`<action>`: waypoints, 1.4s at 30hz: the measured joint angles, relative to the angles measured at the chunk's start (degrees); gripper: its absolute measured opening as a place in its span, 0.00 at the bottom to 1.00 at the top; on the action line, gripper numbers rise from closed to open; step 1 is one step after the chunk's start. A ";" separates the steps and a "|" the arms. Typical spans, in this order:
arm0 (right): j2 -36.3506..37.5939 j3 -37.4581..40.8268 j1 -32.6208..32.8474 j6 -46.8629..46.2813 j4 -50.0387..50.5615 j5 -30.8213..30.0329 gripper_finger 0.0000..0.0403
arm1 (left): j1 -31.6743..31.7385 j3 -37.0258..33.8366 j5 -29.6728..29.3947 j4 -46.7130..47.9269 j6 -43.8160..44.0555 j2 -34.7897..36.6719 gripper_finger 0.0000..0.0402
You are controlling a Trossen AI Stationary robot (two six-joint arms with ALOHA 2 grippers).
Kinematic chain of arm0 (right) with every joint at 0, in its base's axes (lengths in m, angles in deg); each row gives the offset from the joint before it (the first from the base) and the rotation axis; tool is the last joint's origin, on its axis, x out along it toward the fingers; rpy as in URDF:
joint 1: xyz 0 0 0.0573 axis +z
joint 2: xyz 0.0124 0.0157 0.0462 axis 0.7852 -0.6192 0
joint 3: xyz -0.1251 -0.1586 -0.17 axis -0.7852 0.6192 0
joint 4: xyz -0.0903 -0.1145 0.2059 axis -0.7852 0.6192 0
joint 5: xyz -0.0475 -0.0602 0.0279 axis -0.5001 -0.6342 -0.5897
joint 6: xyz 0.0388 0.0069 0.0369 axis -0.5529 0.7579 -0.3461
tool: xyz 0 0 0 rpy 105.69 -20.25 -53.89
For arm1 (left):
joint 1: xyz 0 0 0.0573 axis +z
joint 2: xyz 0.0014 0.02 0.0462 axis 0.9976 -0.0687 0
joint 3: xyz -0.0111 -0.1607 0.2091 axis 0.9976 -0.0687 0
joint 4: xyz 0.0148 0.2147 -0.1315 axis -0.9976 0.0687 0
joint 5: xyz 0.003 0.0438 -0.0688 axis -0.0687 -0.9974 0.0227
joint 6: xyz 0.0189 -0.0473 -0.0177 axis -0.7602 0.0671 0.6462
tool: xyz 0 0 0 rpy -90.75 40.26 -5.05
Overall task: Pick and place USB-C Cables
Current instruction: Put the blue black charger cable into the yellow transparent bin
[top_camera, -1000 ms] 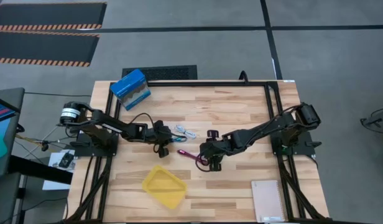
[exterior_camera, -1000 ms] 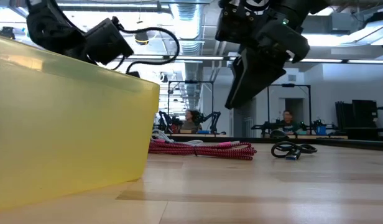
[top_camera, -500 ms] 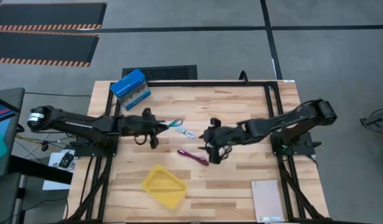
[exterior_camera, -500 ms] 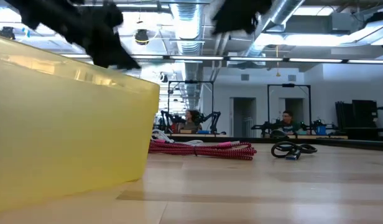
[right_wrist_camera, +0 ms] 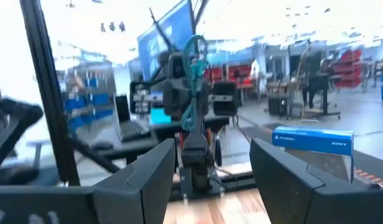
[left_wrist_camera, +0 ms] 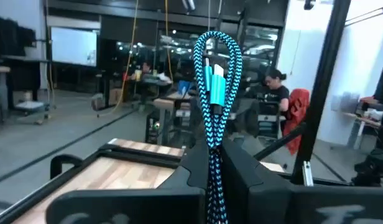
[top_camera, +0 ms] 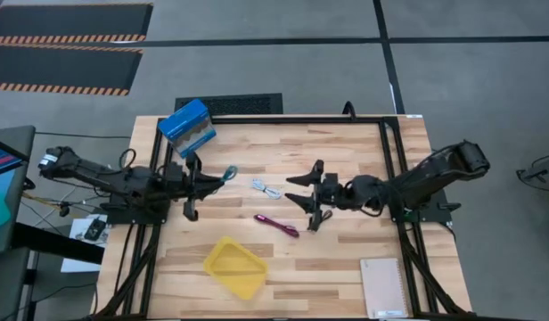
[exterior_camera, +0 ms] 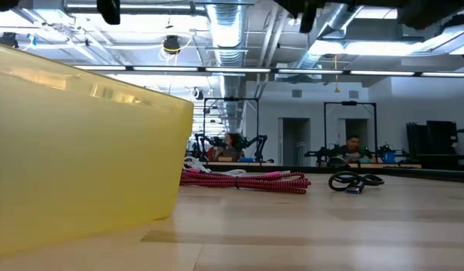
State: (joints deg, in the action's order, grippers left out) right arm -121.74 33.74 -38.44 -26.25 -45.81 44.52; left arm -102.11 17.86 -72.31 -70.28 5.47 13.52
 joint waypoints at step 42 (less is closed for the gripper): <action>-18.70 -22.03 1.71 1.88 8.75 2.24 0.58 | -12.39 -0.11 -0.25 -19.92 -9.59 -21.13 0.00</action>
State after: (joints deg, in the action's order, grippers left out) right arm -140.45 11.71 -36.74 -24.37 -37.06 46.75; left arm -114.50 17.75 -72.56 -90.20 -4.12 -7.61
